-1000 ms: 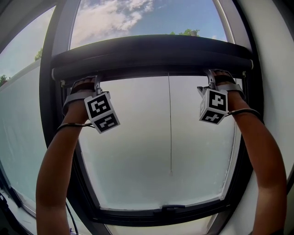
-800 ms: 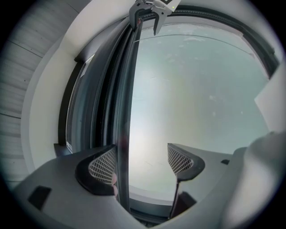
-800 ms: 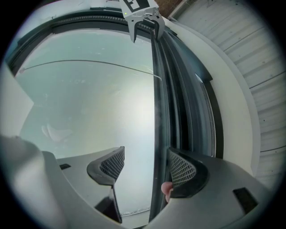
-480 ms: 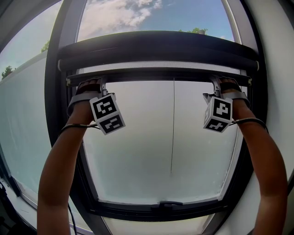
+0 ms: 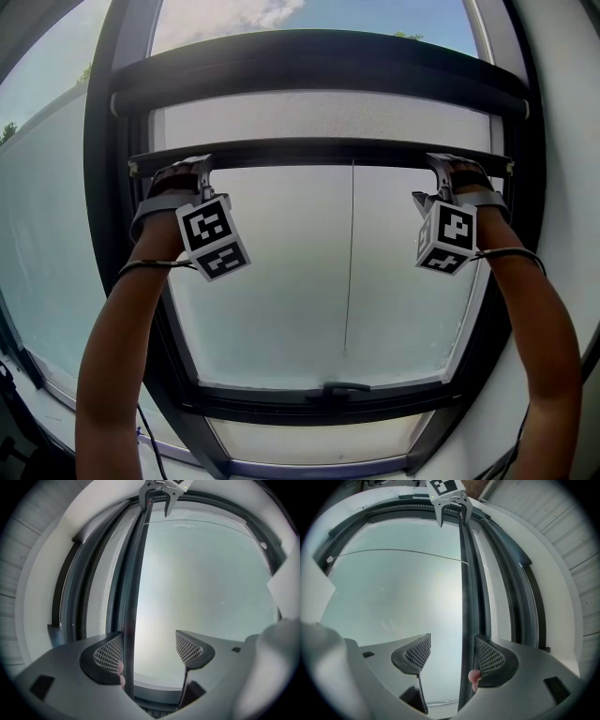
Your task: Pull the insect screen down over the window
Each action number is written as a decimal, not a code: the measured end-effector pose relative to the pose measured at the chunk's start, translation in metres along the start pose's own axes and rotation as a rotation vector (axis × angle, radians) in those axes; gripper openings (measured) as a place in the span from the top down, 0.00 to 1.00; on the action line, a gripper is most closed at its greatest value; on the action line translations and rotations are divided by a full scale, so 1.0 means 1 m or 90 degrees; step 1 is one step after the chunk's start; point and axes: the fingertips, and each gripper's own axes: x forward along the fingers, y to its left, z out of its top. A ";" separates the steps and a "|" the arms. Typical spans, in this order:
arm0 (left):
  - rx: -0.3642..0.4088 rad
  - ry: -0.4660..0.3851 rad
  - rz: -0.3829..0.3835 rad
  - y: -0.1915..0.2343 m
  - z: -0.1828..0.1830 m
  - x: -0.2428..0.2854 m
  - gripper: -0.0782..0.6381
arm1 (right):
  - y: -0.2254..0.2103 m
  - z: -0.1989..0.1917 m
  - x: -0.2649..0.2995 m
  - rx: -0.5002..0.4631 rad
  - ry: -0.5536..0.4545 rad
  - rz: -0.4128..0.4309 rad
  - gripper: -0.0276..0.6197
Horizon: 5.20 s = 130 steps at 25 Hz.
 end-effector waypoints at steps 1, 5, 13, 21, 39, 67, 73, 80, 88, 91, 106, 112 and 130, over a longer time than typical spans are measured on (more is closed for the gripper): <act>0.000 0.001 -0.003 -0.005 0.000 -0.001 0.41 | 0.005 0.000 -0.002 0.010 -0.003 0.007 0.52; -0.006 0.013 -0.011 -0.022 -0.002 -0.006 0.41 | 0.021 0.005 -0.007 0.030 -0.015 0.012 0.52; 0.010 0.017 -0.092 -0.073 -0.003 -0.026 0.41 | 0.073 0.001 -0.029 -0.005 -0.017 0.079 0.52; 0.014 0.011 -0.146 -0.110 -0.010 -0.038 0.41 | 0.106 0.005 -0.042 -0.005 -0.021 0.123 0.52; 0.018 -0.005 -0.255 -0.154 -0.016 -0.069 0.42 | 0.150 0.010 -0.071 -0.004 -0.030 0.262 0.52; 0.051 0.009 -0.250 -0.197 -0.023 -0.074 0.42 | 0.189 0.015 -0.082 0.014 -0.040 0.300 0.52; 0.042 0.004 -0.258 -0.198 -0.020 -0.067 0.42 | 0.188 0.012 -0.078 0.007 -0.021 0.270 0.52; 0.038 -0.003 -0.297 -0.204 -0.023 -0.086 0.43 | 0.196 0.016 -0.094 0.020 -0.033 0.299 0.53; 0.040 0.000 -0.312 -0.235 -0.027 -0.094 0.43 | 0.228 0.018 -0.103 0.014 -0.036 0.327 0.53; 0.034 0.000 -0.315 -0.243 -0.027 -0.096 0.43 | 0.235 0.017 -0.106 0.014 -0.035 0.332 0.53; 0.040 0.011 -0.360 -0.313 -0.033 -0.114 0.43 | 0.304 0.021 -0.127 0.017 -0.048 0.389 0.53; 0.064 0.011 -0.391 -0.336 -0.034 -0.118 0.43 | 0.326 0.020 -0.134 0.005 -0.041 0.404 0.53; 0.082 0.030 -0.532 -0.474 -0.049 -0.168 0.43 | 0.459 0.030 -0.192 0.007 -0.039 0.547 0.53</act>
